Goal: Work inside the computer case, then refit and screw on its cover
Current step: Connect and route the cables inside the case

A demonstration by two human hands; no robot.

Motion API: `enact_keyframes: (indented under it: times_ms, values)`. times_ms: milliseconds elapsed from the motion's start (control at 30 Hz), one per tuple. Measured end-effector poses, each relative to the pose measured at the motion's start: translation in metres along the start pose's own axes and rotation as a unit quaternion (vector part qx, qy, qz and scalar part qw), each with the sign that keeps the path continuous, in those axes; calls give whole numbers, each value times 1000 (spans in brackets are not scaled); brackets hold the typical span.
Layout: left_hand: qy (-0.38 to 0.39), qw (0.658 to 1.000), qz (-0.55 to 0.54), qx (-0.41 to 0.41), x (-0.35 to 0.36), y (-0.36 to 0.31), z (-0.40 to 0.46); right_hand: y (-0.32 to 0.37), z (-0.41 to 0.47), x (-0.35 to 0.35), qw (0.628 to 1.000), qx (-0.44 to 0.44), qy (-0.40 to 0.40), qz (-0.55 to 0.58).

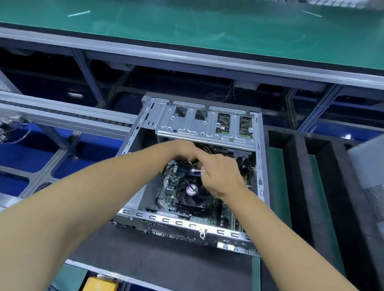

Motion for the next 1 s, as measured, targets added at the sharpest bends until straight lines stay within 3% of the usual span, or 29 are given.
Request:
enact_keyframes:
  times_ms: [100,200,267,433,667,767,867,1000]
  values:
    - [21,999,-43,0,1,2,-11,-13,-3,-18,975,88,-155,130]
    - [-19,999,44,-8,-10,14,-23,-31,-7,-24,882,196,-267,334]
    - [-55,996,69,-16,-18,25,-25,-35,-5,-25,839,224,-293,401]
    - [-90,994,37,-52,-17,45,-22,-39,-7,-22,808,248,-311,433]
    - [-14,995,-91,-39,-8,50,-12,-32,-1,-20,850,210,-248,415]
    - [-7,988,-155,-23,-6,50,-9,-27,-2,-23,858,177,-269,400]
    - [-9,992,-123,-12,-7,45,-8,-28,0,-18,875,164,-274,365]
    - [-33,998,-51,13,-5,36,0,-23,0,-6,899,146,-195,364]
Point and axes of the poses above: each hand's wrist, its own z-axis towards the middle knuckle, its own x-axis out of the palm, y = z × x, the point moved 5 cm from there along z, towards the middle knuckle, and after that the axes turned 7 degrees about -x, right-handed, at the moved point
